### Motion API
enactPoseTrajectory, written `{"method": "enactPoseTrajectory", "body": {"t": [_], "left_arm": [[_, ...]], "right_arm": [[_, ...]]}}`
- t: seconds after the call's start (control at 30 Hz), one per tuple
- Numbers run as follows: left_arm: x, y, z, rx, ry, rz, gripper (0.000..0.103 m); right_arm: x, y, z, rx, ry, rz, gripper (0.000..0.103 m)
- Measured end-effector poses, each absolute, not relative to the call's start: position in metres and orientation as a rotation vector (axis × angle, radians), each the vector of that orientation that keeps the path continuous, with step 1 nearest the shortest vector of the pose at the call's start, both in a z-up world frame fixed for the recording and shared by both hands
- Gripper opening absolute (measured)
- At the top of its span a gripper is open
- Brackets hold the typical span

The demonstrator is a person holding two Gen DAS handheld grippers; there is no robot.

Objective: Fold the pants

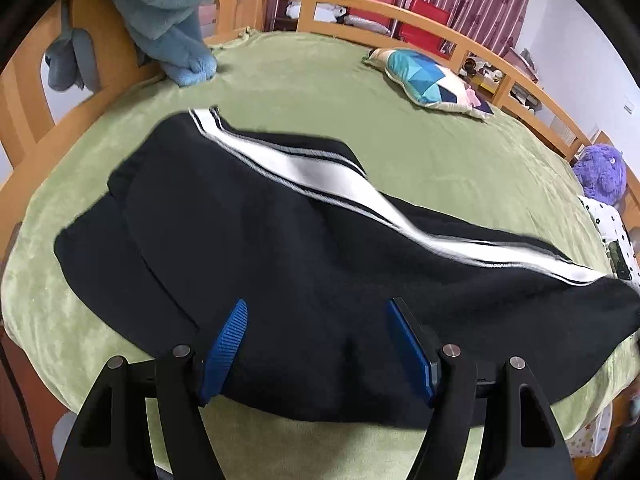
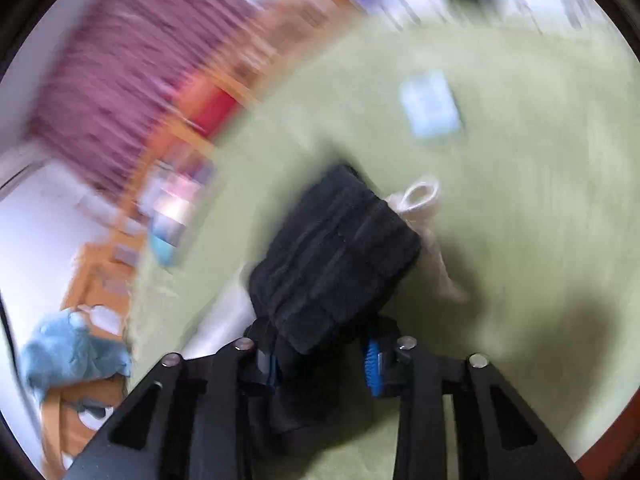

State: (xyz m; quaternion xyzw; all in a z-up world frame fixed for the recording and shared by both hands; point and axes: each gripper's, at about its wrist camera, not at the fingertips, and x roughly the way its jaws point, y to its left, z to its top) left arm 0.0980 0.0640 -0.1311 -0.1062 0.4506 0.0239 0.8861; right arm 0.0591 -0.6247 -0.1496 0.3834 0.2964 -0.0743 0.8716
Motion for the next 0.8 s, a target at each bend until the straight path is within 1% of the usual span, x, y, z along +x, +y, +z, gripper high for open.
{"method": "enactPoseTrajectory", "body": {"t": [0.07, 0.1, 0.13, 0.17, 0.2, 0.27, 0.37, 0.4, 0.47, 0.57, 0.63, 0.67, 0.7, 0.8], "left_arm": [[0.095, 0.066, -0.127, -0.213, 0.917, 0.059, 0.070], [0.094, 0.067, -0.126, -0.218, 0.912, 0.056, 0.070], [0.094, 0.068, -0.127, -0.225, 0.912, 0.048, 0.070], [0.094, 0.069, -0.129, -0.227, 0.917, 0.041, 0.070], [0.094, 0.070, -0.132, -0.226, 0.924, 0.041, 0.070], [0.094, 0.073, -0.136, -0.228, 0.935, 0.046, 0.070], [0.091, 0.085, -0.141, -0.268, 0.955, 0.029, 0.070], [0.089, 0.091, -0.142, -0.279, 0.957, 0.023, 0.070], [0.083, 0.102, -0.142, -0.286, 0.948, 0.029, 0.070], [0.078, 0.127, -0.145, -0.308, 0.926, 0.071, 0.070], [0.081, 0.144, -0.150, -0.340, 0.923, 0.099, 0.070], [0.084, 0.152, -0.153, -0.352, 0.926, 0.109, 0.068], [0.090, 0.162, -0.158, -0.367, 0.933, 0.117, 0.068], [0.101, 0.178, -0.171, -0.444, 0.929, 0.079, 0.066]], "right_arm": [[0.033, -0.642, -0.104, 0.727, 0.464, -0.168, 0.031], [0.028, -0.647, -0.099, 0.673, 0.447, -0.232, 0.035], [0.031, -0.651, -0.104, 0.605, 0.500, -0.323, 0.040], [0.037, -0.659, -0.119, 0.565, 0.600, -0.380, 0.050], [0.041, -0.667, -0.139, 0.570, 0.695, -0.407, 0.053], [0.033, -0.681, -0.188, 0.659, 0.859, -0.442, 0.052], [-0.002, -0.683, -0.218, 0.691, 0.913, -0.483, 0.052], [-0.014, -0.681, -0.220, 0.696, 0.907, -0.493, 0.055], [-0.035, -0.671, -0.219, 0.721, 0.894, -0.509, 0.056], [-0.054, -0.644, -0.204, 0.706, 0.868, -0.502, 0.056], [-0.057, -0.625, -0.188, 0.671, 0.829, -0.495, 0.056], [-0.059, -0.612, -0.181, 0.647, 0.810, -0.488, 0.058], [-0.058, -0.599, -0.174, 0.621, 0.803, -0.479, 0.060], [-0.048, -0.563, -0.161, 0.567, 0.817, -0.454, 0.060]]}}
